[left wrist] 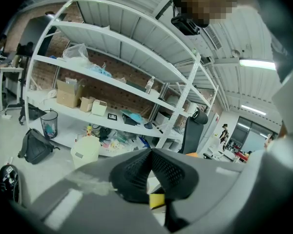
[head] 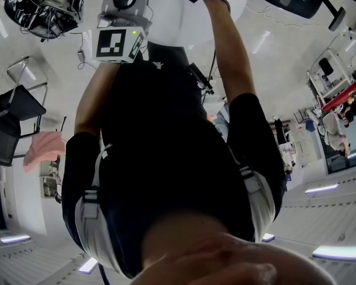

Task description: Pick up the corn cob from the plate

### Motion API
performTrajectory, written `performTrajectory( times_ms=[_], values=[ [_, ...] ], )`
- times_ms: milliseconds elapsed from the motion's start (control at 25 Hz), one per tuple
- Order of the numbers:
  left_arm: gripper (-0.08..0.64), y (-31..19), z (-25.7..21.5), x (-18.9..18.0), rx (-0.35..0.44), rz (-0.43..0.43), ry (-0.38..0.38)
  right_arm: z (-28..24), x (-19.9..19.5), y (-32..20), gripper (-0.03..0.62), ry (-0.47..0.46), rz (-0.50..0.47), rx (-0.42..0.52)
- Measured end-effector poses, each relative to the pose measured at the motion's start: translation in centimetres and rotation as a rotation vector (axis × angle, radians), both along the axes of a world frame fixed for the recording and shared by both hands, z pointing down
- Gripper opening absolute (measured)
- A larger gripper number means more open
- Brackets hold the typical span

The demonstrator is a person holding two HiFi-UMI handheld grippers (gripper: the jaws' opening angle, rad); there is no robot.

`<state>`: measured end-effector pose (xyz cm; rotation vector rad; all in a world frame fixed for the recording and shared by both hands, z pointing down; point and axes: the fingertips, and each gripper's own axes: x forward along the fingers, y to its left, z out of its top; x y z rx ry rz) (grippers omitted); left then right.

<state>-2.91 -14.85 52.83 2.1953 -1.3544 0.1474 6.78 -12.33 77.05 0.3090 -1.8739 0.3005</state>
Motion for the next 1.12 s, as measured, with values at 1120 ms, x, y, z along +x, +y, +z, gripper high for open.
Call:
performTrajectory(
  times_ms=[1120],
  values=[
    [0.006,1.8,-0.5,-0.5,0.01,-0.011,-0.005,-0.7,0.1,0.5,0.256,-0.009,0.035,0.066]
  ],
)
